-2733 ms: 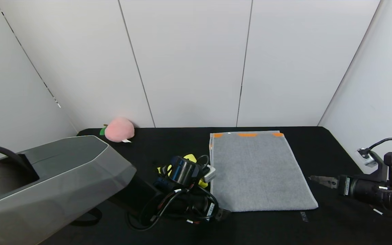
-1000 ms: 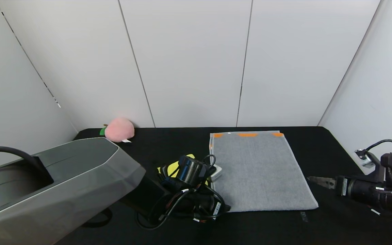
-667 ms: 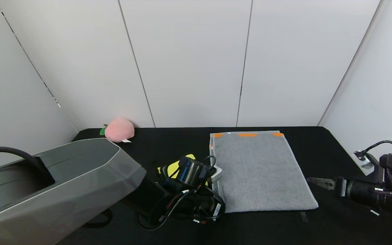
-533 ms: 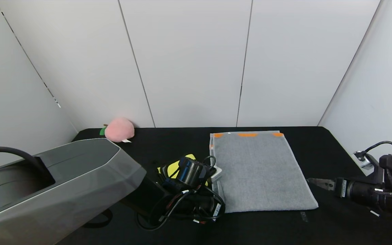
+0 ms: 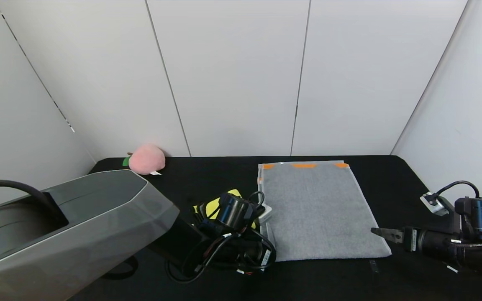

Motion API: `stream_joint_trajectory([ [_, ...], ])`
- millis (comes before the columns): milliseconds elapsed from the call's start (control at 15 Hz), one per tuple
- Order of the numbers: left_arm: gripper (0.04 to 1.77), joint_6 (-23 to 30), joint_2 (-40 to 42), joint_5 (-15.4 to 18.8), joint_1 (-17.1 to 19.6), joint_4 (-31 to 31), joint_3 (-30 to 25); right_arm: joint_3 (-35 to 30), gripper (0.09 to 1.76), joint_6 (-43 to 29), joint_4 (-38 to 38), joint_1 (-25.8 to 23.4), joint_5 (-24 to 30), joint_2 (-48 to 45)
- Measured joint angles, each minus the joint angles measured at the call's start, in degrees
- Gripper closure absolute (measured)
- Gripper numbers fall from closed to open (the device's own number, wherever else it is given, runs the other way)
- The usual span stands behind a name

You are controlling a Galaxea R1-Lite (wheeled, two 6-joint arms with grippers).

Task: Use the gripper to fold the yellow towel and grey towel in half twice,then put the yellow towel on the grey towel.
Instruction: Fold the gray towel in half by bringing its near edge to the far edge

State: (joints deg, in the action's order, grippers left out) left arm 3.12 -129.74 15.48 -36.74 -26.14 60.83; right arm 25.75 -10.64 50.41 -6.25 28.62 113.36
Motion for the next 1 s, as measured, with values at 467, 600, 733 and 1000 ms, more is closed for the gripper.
stream_joint_trajectory([
  [467, 1.71, 0.02, 0.0, -0.02, 0.11, 0.02, 0.07, -3.27, 0.14, -0.2, 6.7, 1.71, -0.07, 4.12],
  [600, 1.71, 0.02, 0.0, -0.02, 0.11, 0.02, 0.02, -3.45, 0.14, -0.27, 6.66, 1.88, 0.02, 4.53],
  [733, 1.71, 0.02, 0.0, -0.02, 0.11, 0.0, 0.0, -3.56, 0.14, -0.27, 6.66, 1.99, 0.0, 4.74],
  [1000, 1.71, 0.02, 0.0, -0.1, 0.09, 0.0, 0.0, -3.97, 0.14, -0.24, 6.7, 2.45, 0.09, 4.75],
])
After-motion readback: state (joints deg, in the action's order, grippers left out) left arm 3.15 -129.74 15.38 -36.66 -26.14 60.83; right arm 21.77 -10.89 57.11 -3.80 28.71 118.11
